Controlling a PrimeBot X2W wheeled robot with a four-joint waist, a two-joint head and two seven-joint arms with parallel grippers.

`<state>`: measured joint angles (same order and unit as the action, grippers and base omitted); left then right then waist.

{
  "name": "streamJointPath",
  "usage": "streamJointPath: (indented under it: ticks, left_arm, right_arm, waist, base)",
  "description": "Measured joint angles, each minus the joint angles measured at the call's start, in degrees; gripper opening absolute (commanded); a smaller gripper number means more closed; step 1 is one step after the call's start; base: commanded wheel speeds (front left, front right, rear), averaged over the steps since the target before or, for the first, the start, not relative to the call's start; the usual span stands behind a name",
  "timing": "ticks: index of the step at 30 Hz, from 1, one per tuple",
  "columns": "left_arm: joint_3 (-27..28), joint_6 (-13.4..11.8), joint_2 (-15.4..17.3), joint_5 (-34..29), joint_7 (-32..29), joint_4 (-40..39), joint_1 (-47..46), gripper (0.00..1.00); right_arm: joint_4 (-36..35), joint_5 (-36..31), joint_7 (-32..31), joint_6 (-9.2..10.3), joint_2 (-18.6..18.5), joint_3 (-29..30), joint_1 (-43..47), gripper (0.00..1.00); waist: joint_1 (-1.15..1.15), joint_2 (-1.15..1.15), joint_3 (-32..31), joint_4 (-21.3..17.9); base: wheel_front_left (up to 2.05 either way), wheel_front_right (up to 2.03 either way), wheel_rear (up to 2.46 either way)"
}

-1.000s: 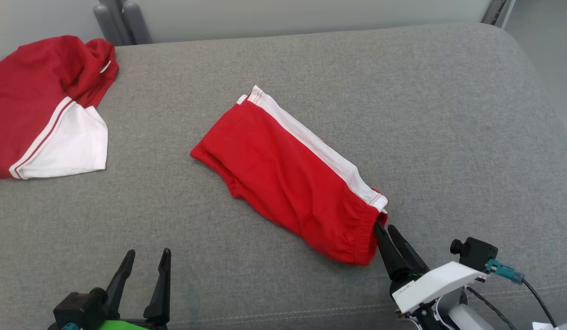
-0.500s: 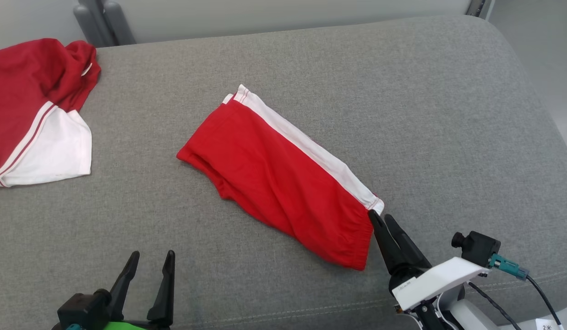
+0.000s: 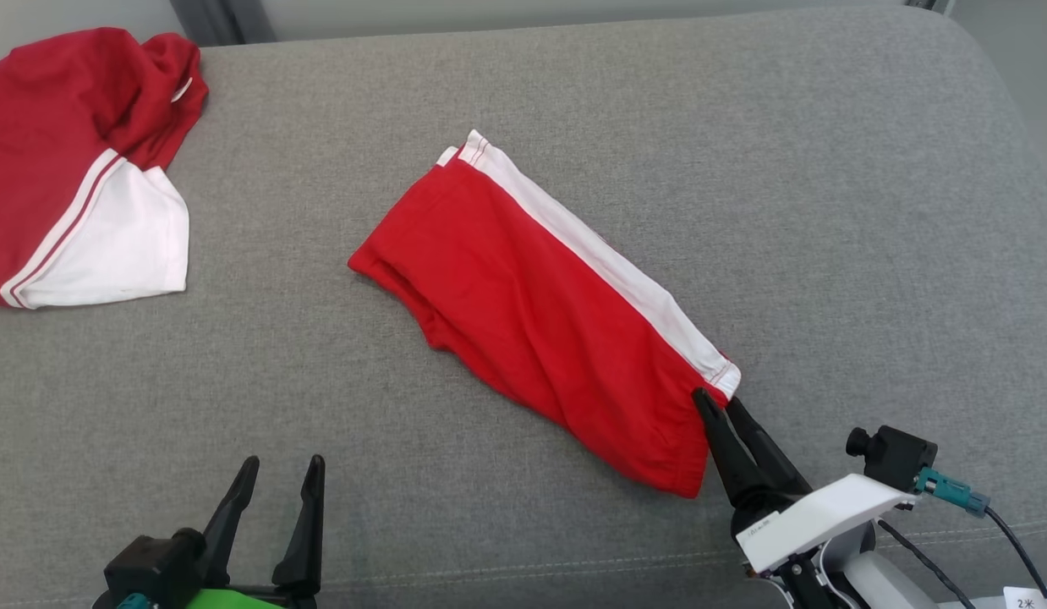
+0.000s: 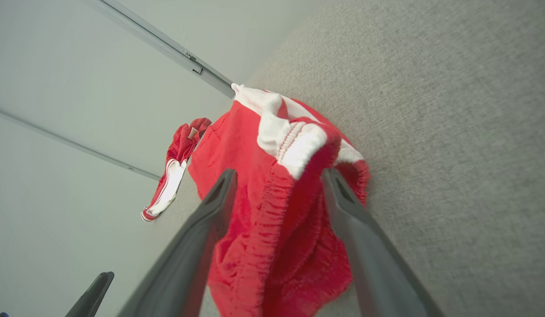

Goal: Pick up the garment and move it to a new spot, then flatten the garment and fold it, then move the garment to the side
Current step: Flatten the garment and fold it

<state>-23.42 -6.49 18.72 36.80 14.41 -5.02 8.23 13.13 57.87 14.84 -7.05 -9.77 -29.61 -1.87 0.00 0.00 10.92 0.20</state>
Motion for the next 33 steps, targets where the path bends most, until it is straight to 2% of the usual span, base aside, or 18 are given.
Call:
streamJointPath:
  ticks: [10, 33]
  left_arm:
    - [1.3, 0.1, -1.3, 0.1, 0.0, -0.6, -1.6, 1.0]
    - [1.8, 1.5, -2.6, 0.1, 0.0, 0.1, -3.1, 1.0]
  right_arm:
    - [1.4, -0.5, 0.0, 0.0, -1.1, 0.5, -0.1, 1.0]
    - [2.4, 1.3, 0.0, 0.0, -0.1, -0.7, -0.1, 1.0]
  waist:
    - [0.0, 0.0, 2.8, 1.5]
    - [0.0, 0.0, 4.3, 1.3]
  base:
    - [0.0, 0.0, 0.0]
    - [0.0, 0.0, 0.0]
